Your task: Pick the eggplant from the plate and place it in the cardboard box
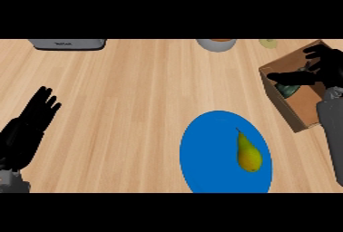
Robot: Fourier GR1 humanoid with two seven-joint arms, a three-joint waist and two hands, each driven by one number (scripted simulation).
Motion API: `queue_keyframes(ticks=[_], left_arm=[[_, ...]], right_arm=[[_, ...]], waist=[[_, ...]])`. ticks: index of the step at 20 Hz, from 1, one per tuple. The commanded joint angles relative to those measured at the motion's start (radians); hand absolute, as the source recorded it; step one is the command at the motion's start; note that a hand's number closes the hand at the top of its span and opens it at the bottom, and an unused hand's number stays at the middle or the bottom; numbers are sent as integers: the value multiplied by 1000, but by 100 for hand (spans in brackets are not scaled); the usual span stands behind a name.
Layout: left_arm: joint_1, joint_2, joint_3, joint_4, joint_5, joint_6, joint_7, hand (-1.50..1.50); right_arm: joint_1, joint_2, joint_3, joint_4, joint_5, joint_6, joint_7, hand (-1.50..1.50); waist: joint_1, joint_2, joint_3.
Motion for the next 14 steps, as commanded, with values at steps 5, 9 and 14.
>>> queue_keyframes(ticks=[5,9,14], left_arm=[[34,-27,-18,-11,-41,6,-39,0],[11,-12,-7,-45,-20,19,28,0],[23,-23,-13,-44,-22,22,38,0]], right_arm=[[69,62,-72,-119,-103,-160,-115,-150],[53,119,-201,-132,-206,-325,-146,-150],[125,66,-339,-233,-386,-301,-218,-150]], waist=[[-13,-1,2],[-8,0,4],[-19,-2,3]])
